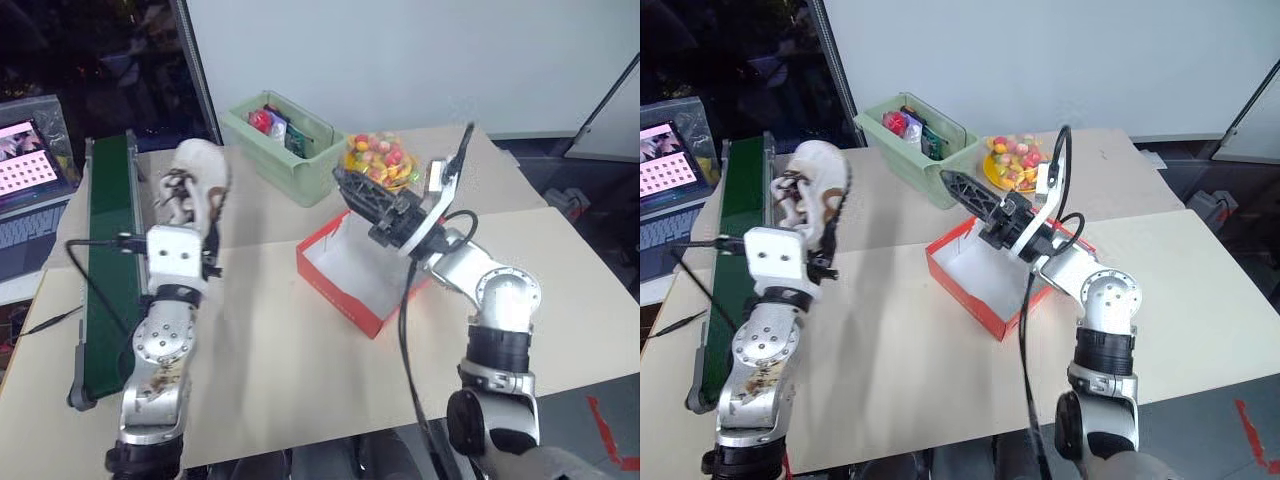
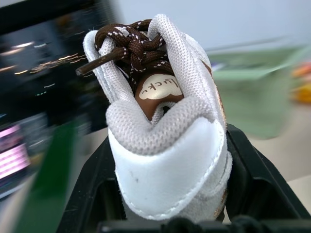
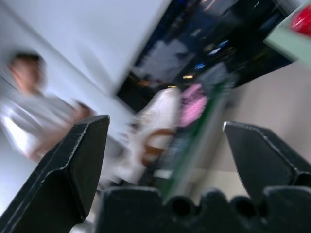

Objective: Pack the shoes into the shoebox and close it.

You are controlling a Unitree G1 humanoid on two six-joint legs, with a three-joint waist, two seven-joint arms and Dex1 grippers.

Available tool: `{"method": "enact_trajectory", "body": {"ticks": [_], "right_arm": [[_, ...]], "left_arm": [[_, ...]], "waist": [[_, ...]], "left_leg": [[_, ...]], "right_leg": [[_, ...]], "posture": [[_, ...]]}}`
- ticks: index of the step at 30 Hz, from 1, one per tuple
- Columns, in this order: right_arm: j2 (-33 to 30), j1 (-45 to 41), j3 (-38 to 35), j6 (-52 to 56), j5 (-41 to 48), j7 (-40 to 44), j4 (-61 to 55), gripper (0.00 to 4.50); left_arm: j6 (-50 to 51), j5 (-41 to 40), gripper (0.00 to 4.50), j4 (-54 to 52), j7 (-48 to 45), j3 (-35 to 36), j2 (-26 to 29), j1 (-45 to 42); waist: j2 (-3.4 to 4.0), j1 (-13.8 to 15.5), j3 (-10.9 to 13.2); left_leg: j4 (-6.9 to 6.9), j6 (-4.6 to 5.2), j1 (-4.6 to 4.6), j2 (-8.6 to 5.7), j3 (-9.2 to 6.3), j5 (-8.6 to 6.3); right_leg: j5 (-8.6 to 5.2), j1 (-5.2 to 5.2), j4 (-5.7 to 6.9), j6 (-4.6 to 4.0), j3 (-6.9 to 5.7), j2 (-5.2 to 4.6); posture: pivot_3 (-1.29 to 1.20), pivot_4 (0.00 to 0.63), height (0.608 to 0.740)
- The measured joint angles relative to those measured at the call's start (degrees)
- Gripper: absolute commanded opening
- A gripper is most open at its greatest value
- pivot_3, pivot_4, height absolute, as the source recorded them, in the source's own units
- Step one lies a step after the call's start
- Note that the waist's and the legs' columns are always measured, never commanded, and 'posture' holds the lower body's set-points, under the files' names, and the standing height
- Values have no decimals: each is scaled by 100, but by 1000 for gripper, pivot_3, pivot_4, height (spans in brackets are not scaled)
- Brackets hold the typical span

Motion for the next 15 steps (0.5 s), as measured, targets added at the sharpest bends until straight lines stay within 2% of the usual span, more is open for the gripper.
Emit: {"method": "enact_trajectory", "body": {"ticks": [4,10,15], "right_arm": [[13,-56,-27,236,545,-726,438,4500],[60,-112,172,239,619,-968,484,4500],[86,-109,296,230,619,-1016,483,4500]], "left_arm": [[644,-989,2198,-1,-709,-241,-223,-331],[1214,-1843,2198,-196,-1281,-409,-176,-890],[1519,-2164,2198,-307,-1509,-488,-13,-956]], "waist": [[3,-12,-1],[3,-66,-1],[3,-129,-1]], "left_leg": [[36,-2,-92,0,13,3],[49,-2,-80,-5,16,3],[51,-2,-70,-4,14,4]], "right_leg": [[1,-87,27,-1,-3,3],[5,-66,12,2,0,2],[5,-62,16,2,0,6]], "posture": [[0,150,740],[0,150,740],[0,150,740]]}}
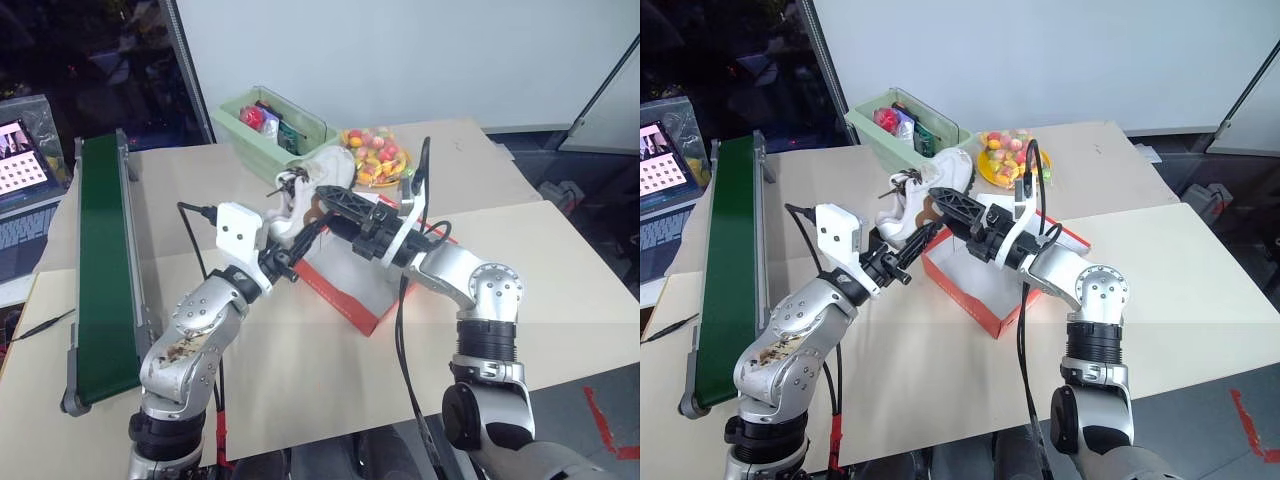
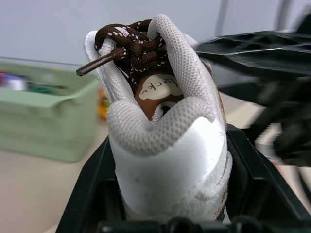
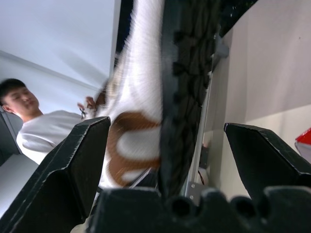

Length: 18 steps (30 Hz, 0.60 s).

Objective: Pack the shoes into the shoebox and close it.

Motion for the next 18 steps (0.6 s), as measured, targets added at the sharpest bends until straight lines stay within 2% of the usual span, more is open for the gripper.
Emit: {"method": "enact_trajectory", "body": {"ticks": [7,10,18], "right_arm": [[147,-201,-6,-361,-174,-108,35,4500],[255,-207,-4,-486,-276,-177,36,3791],[437,-130,-3,-652,-343,-495,-23,1194]], "left_arm": [[29,-226,2198,46,-163,29,84,-88],[28,-230,2188,87,-163,33,109,-121],[-12,-140,2188,191,-135,-36,118,-153]], "waist": [[0,-17,0],[1,-15,0],[1,-15,0]], "left_leg": [[-1,-1,1,0,0,1],[0,-1,-1,0,0,1],[0,-2,0,0,-1,1]], "right_leg": [[0,0,0,-1,1,0],[1,-2,0,-1,1,-1],[1,-2,1,-1,2,-1]], "posture": [[0,150,740],[0,150,740],[0,150,740]]}}
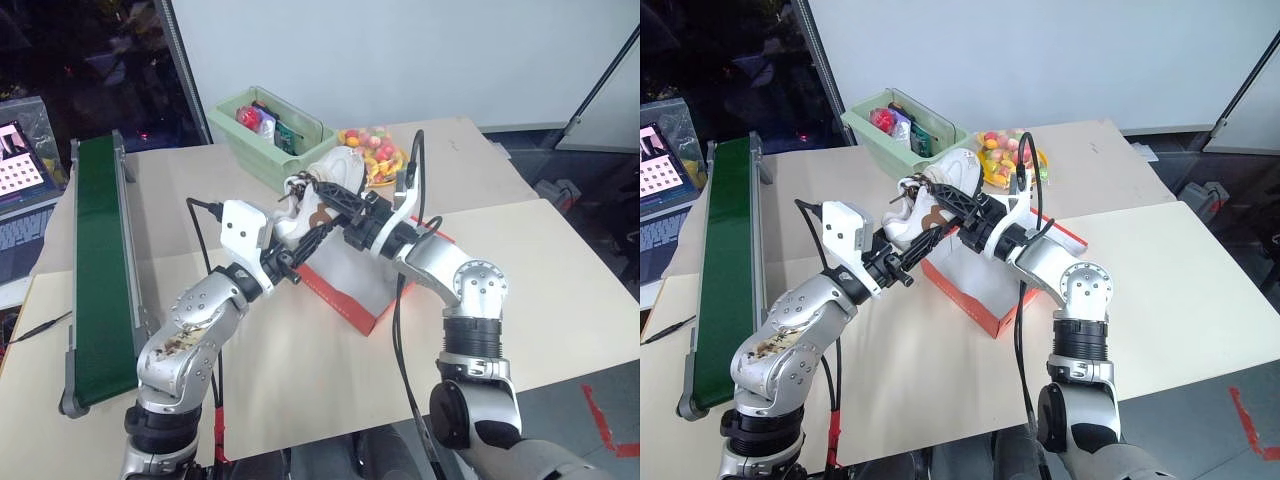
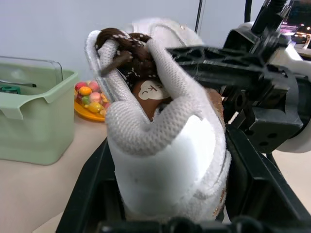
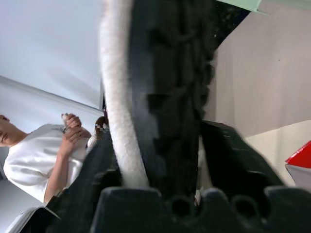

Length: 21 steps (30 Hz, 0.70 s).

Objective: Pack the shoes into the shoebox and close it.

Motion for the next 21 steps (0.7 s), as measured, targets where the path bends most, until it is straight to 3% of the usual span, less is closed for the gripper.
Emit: {"method": "enact_trajectory", "body": {"ticks": [1,7,10,13,18,21], "right_arm": [[20,15,0,-14,-3,-26,-13,952],[113,41,-4,-126,-3,-221,-32,952],[174,51,-17,-213,-2,-304,-105,891],[287,99,-52,-344,36,-351,-214,891],[406,63,-413,-872,195,-536,-294,891],[106,-92,-733,-1332,63,-657,-290,891]], "left_arm": [[-3,17,2188,11,0,-9,2,-2],[-135,131,2188,149,-15,-60,25,-30],[-239,119,3146,233,-18,-31,-19,-29],[-305,203,4397,248,-18,-34,62,-27],[-395,317,4491,250,-37,-44,198,63],[-394,318,4491,243,-18,60,269,149]], "waist": [[0,0,0],[0,-4,0],[0,-1,0],[1,-5,0],[1,2,0],[2,27,0]], "left_leg": [[0,0,0,0,0,0],[-1,0,0,1,1,0],[0,0,-1,0,0,0],[-1,0,0,1,0,0],[0,-1,0,-1,-1,0],[0,-1,-1,-2,-1,1]], "right_leg": [[0,0,0,0,0,0],[0,-1,0,0,0,0],[0,-1,0,0,0,0],[0,-2,1,0,0,0],[0,-1,1,0,1,-1],[0,-1,0,0,0,-2]], "posture": [[0,150,740],[0,150,740],[0,150,740],[0,150,740],[0,150,740],[0,150,740]]}}
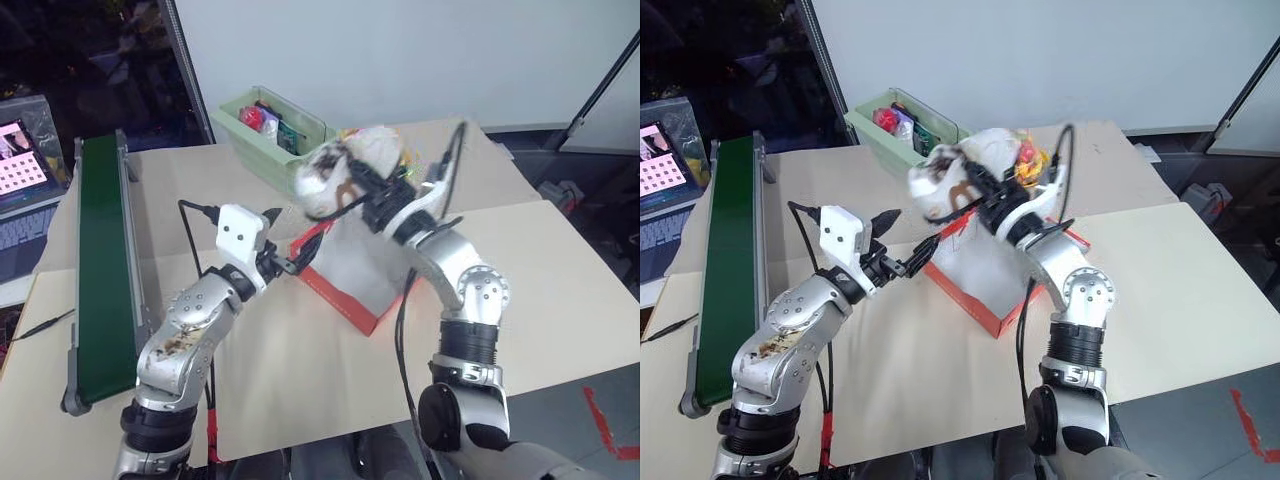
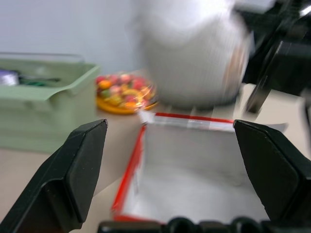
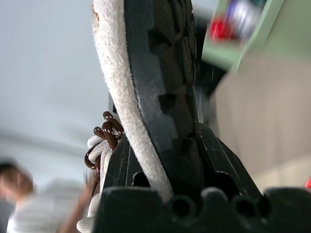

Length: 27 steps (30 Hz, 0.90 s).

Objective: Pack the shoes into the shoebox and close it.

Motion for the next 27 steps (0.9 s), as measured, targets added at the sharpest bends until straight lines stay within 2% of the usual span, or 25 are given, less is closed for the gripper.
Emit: {"method": "enact_trajectory", "body": {"ticks": [2,6,7,10,13,16,20,24,27], "right_arm": [[-345,-110,-95,-156,-210,27,37,891],[-1650,-398,249,184,-988,581,214,891],[-2059,-512,524,423,-1207,851,293,891],[-3530,-1212,1951,1493,-2112,2281,471,891],[-4020,-1643,3103,1966,-2855,3392,711,891],[-4208,-1786,4131,2083,-3672,4479,1081,891],[-4210,-1941,5012,1964,-4491,5418,1431,891],[-3695,-2594,5935,826,-5983,6351,3036,891],[-3324,-2725,6167,125,-6731,6824,4014,891]], "left_arm": [[4,-9,4491,-27,0,72,54,52],[43,-74,4491,-118,-54,162,226,228],[41,-77,4491,-127,-110,156,289,260],[37,-81,4491,-124,-401,97,543,435],[0,-88,4491,-117,-632,-6,629,435],[-59,-85,4491,-94,-823,-81,694,436],[-68,-84,4491,-41,-891,-117,697,435],[-53,-135,4491,-104,-892,-231,588,493],[-16,-170,4491,-140,-870,-266,576,613]], "waist": [[1,-9,0],[11,-28,6],[17,-42,9],[41,-66,18],[38,-44,16],[37,-21,17],[37,-5,18],[33,-22,16],[34,-17,17]], "left_leg": [[-1,0,0,0,2,0],[-5,2,-1,4,11,-1],[-6,2,-1,3,17,-1],[-5,4,3,11,28,-2],[0,5,8,12,23,-2],[7,5,2,2,22,-2],[8,5,-12,-3,20,-2],[7,1,-3,-3,20,0],[6,-4,-7,-1,15,3]], "right_leg": [[0,0,0,0,1,0],[0,-2,-3,0,5,3],[0,-4,-3,0,9,1],[-1,-1,-7,-2,15,11],[-1,18,-12,-2,8,13],[-1,16,-15,0,7,2],[3,-1,-13,5,7,-7],[5,3,-18,5,8,-6],[6,-9,-8,3,6,-4]], "posture": [[0,150,740],[0,150,740],[0,150,740],[0,150,740],[0,150,740],[0,150,740],[0,150,740],[0,150,740],[0,150,740]]}}
